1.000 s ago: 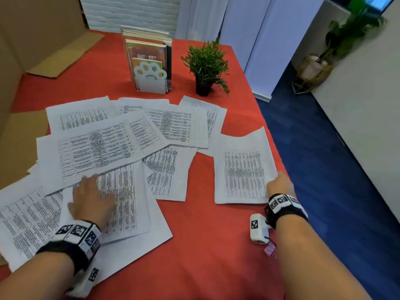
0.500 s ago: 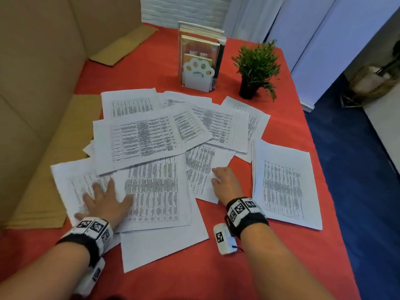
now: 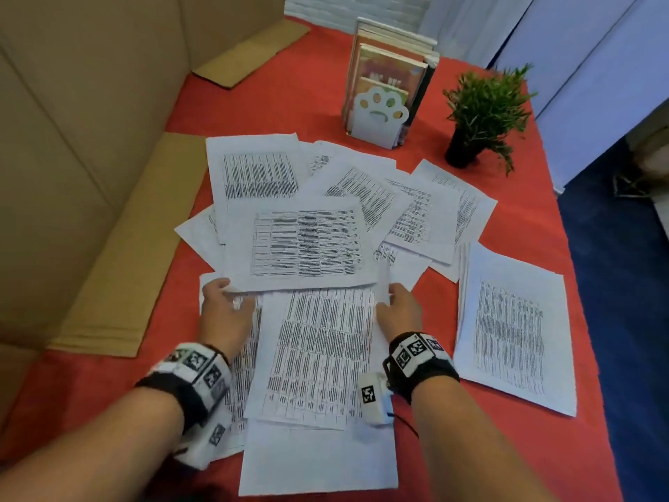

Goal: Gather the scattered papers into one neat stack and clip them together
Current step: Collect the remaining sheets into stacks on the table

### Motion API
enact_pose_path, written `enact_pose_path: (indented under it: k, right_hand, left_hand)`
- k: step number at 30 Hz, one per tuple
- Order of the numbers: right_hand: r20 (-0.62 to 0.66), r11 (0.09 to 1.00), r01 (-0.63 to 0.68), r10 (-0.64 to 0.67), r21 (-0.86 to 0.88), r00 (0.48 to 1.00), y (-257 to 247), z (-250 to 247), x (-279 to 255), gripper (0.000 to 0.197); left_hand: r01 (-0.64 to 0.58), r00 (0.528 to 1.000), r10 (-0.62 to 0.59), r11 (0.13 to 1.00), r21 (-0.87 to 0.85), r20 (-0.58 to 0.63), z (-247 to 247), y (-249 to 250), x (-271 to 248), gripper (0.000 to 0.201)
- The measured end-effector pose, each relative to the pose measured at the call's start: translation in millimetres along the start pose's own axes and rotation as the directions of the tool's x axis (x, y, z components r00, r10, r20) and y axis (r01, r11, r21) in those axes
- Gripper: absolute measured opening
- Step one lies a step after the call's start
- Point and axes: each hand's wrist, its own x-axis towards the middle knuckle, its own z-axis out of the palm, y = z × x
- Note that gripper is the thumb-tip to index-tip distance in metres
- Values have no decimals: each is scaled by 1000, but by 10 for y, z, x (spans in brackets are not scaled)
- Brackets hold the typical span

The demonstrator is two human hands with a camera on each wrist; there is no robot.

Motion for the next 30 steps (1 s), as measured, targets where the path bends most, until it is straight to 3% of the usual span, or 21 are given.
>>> enact_pose_path:
  k: [4, 7, 11, 15, 18, 21, 23, 26, 30]
  right_hand:
    - [-46, 1000, -13, 14, 16, 999, 136, -21, -26, 14]
    - [-72, 998, -30, 34, 51, 997, 192, -112, -81, 12]
    - [-83, 998, -52, 49, -39, 995, 337, -241, -148, 23]
    - [-34, 996, -54, 51, -72, 998, 465, -291, -268, 13]
    - [49, 998, -59, 57, 29, 997, 483, -229, -423, 11]
    - [152, 993, -66, 50, 99, 987, 423, -105, -610, 21]
    - [194, 993, -75, 56, 95, 980, 382, -35, -695, 23]
    - [139, 989, -94, 78, 114, 987, 409, -54, -710, 24]
    - [21, 982, -120, 118, 148, 993, 530, -363, -610, 32]
  left_hand:
    - [74, 997, -74, 995, -68, 0, -87, 27, 345, 37]
    - [94, 989, -110, 984, -152, -98, -133, 70, 457, 40]
    - [114, 964, -158, 972, -206, -215, -251, 74, 462, 27]
    - [51, 957, -88, 989, -137, -277, -463, -59, 448, 50]
    - [70, 954, -135, 969, -236, -269, -600, -102, 397, 68]
    - [171, 971, -206, 953, -251, -119, -598, -232, 299, 77]
    - [138, 989, -144, 976, -166, -23, -530, -301, 197, 61]
    - [23, 996, -14, 996, 89, -92, -491, -301, 78, 32]
    - [74, 990, -53, 984, 164, -129, -674, -299, 152, 17]
